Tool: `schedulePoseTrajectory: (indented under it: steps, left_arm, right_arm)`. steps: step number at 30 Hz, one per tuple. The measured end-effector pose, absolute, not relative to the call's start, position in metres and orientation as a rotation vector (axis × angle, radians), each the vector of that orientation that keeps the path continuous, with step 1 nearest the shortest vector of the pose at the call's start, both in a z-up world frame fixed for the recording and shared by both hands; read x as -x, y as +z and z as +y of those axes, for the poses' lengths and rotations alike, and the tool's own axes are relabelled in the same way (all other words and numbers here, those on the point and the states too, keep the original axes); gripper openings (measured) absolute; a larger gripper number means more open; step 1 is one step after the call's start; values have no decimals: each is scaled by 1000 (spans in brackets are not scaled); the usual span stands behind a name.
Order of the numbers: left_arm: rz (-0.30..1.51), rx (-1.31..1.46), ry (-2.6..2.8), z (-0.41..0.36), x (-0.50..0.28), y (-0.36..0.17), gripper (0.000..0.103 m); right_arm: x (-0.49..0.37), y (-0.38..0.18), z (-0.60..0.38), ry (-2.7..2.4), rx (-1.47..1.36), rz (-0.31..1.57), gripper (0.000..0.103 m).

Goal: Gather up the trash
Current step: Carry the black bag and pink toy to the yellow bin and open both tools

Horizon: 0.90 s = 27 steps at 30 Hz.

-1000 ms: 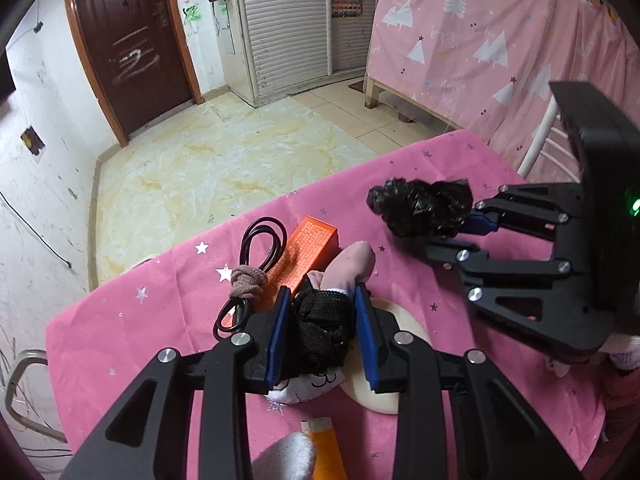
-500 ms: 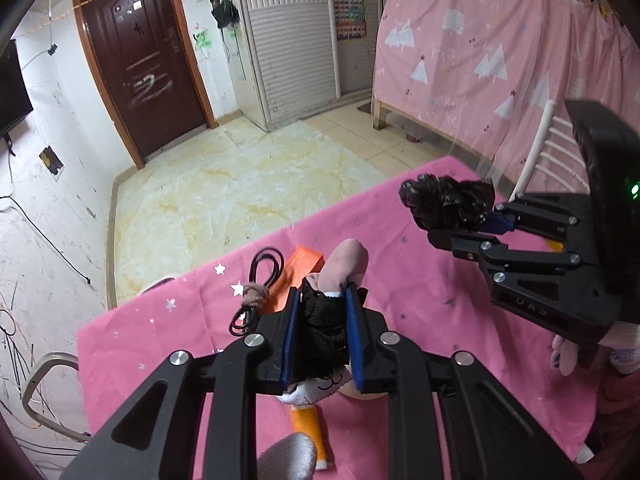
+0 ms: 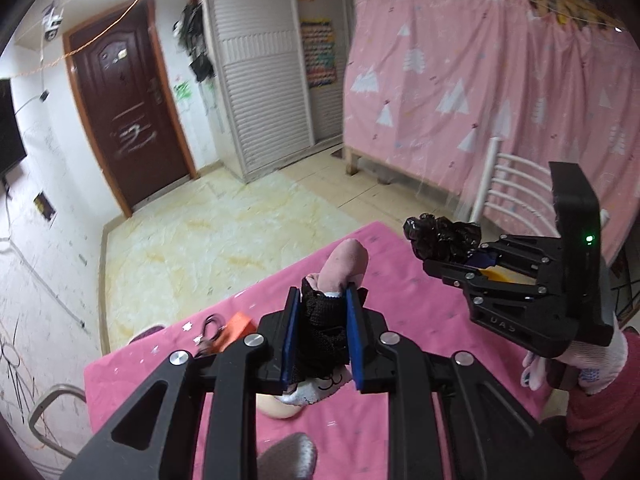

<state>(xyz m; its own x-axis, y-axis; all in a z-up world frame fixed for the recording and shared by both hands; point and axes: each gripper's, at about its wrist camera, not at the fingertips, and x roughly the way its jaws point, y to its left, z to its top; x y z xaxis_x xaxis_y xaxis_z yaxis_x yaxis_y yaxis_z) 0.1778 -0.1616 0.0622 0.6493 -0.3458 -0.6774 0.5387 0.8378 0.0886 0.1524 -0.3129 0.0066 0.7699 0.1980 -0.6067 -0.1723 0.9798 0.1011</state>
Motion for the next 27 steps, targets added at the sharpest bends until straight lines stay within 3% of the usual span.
schedulePoseTrajectory:
  steps: [9,27]
  left_arm:
    - [665,-339,-634,-244,-139,73,13]
    - [714,-447,-785,-382,-113,46,14]
  right_arm:
    - [-110,2,-384,93,-98,635,22]
    - [-69,-71,-489,-31,-234,741,23]
